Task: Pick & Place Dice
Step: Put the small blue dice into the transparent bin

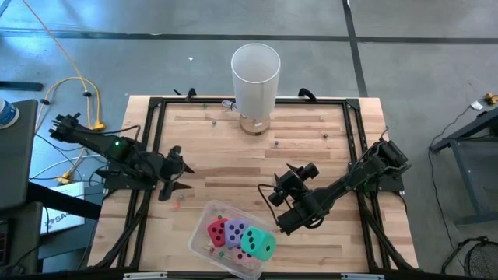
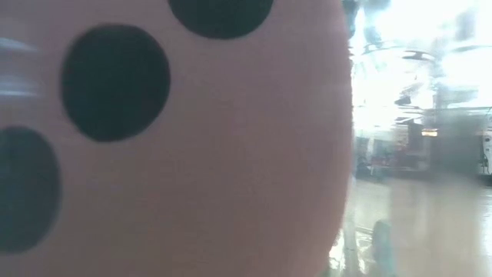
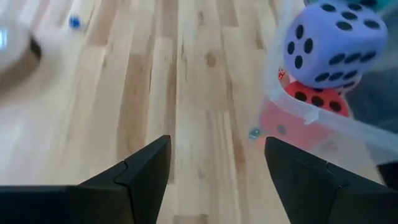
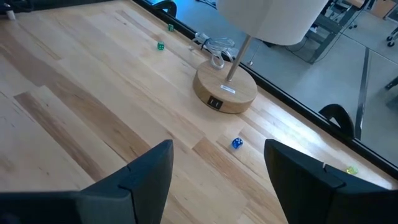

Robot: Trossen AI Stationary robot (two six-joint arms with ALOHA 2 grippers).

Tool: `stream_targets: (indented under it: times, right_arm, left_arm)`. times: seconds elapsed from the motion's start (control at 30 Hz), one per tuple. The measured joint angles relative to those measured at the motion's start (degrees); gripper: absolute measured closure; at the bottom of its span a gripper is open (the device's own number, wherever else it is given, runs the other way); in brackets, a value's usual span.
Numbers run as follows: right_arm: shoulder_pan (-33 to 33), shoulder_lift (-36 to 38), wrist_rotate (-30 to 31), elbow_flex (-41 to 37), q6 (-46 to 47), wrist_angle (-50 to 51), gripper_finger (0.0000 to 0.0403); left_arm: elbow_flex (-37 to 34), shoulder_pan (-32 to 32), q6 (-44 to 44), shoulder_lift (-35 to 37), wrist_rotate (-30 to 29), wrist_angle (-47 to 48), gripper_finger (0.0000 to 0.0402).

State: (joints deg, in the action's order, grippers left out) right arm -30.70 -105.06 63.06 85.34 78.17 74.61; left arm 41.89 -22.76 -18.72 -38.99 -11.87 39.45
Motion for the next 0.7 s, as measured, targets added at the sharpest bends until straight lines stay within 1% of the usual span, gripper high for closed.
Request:
stream_targets:
  times: [0.1,0.17,0.27,0.33,0.37,0.47,0.57,0.7]
  right_arm:
    - [0.0,0.0,0.0,0.0,0.0,-0.2,0.016]
    - [0.0,0.0,0.0,0.0,0.0,-0.5,0.016]
    - [0.0,0.0,-0.1,0.0,0.0,-0.4,0.016]
    - [0.0,0.0,-0.2,0.0,-0.3,-0.5,0.016]
    - [0.0,0.0,-0.2,0.0,-0.4,-0.5,0.016]
    - [0.0,0.0,-0.2,0.0,-0.4,-0.5,0.016]
    - [0.0,0.0,-0.2,0.0,-0.4,-0.5,0.016]
    - [0.0,0.0,-0.1,0.0,-0.5,-0.5,0.016]
  left_arm:
    - [0.0,0.0,-7.6,-0.2,-0.9,1.9,0.0151]
    - [0.0,0.1,-12.4,-0.8,-3.5,5.0,0.0151]
    - [0.0,0.1,-15.9,-2.4,-6.2,12.5,0.0151]
    - [-0.4,0.0,-17.3,-4.1,-6.4,17.0,0.0151]
    - [-0.7,0.0,-19.1,-5.1,-6.0,18.3,0.0151]
    - [-1.7,-0.4,-23.0,-8.2,-2.5,20.2,0.0152]
    - [-1.9,-1.5,-21.6,-11.9,2.0,20.1,0.0152]
    - [-1.9,-3.7,-21.2,-16.3,3.2,20.1,0.0152]
